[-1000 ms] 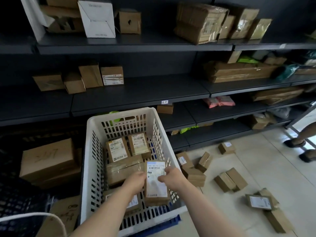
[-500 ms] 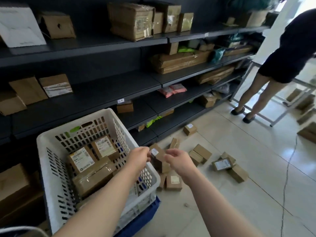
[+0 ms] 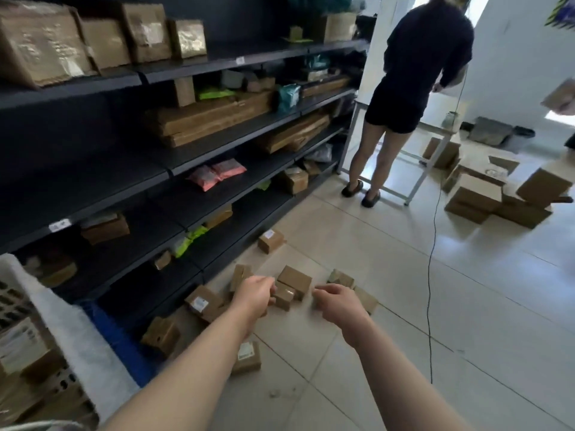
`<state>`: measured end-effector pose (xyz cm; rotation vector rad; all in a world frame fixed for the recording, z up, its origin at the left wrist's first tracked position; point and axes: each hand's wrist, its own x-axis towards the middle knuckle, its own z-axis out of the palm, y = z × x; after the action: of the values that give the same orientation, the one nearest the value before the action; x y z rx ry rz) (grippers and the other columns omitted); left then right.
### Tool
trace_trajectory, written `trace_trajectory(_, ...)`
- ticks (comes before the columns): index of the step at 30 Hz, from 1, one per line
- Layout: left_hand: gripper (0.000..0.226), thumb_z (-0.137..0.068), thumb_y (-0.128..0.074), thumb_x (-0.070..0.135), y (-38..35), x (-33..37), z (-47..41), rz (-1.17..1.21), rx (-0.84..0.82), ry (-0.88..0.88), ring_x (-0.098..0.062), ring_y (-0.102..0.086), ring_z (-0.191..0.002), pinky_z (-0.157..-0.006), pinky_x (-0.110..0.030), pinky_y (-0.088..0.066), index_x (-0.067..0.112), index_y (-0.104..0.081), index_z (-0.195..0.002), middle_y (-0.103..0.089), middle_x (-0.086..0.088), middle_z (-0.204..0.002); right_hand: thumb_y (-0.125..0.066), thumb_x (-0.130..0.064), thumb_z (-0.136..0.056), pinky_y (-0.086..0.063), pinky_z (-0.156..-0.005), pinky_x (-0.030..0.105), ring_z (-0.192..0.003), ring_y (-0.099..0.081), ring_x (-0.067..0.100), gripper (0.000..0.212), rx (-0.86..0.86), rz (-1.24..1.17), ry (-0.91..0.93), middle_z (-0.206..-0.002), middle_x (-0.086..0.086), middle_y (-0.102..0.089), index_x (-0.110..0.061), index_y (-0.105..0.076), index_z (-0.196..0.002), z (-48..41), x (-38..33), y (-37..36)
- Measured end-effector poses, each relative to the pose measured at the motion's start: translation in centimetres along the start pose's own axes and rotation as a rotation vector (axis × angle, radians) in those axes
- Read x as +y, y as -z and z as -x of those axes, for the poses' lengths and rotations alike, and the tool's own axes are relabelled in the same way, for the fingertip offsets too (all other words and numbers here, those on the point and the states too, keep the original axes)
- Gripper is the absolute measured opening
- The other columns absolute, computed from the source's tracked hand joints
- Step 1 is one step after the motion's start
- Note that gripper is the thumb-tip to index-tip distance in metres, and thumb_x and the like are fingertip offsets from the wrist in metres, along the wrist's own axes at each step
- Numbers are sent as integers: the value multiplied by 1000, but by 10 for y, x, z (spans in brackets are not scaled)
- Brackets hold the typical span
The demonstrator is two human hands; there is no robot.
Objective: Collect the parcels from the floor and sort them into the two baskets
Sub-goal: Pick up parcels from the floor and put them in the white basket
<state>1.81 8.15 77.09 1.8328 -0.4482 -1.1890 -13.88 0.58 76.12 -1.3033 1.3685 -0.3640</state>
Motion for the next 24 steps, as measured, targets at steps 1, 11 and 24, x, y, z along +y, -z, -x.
trace_trajectory(1,24,-100,-44,25,-20,6,-10,-14,-10,4,-24,-61,-94,-76,-33,-45,8,-62,-102,-64,-13,-106,-62,-26,-91,-47,-75,28,-94,-62,19,16,15,0,-16,-96,-1,-67,-20,-68,-105,-12,3,20)
trace_trajectory(11,17,-100,-42,20,-162,33,-112,-48,-86,120,-23,-54,-84,-60,-26,-36,12,-56,-95,-56,-11,-95,-63,-19,-89,-38,-58,24,-64,-50,15,11,88,-35,-172,-70,0,-56,-13,-68,-96,-138,39,139)
trace_trajectory(24,22,-95,-46,22,-285,58,-377,-159,-197,287,-21,-50,-76,-58,-27,-34,15,-57,-78,-59,-7,-78,-63,-19,-90,-36,-55,23,-63,-51,11,17,197,-181,-387,-71,-4,-55,-14,-68,-105,-383,76,191)
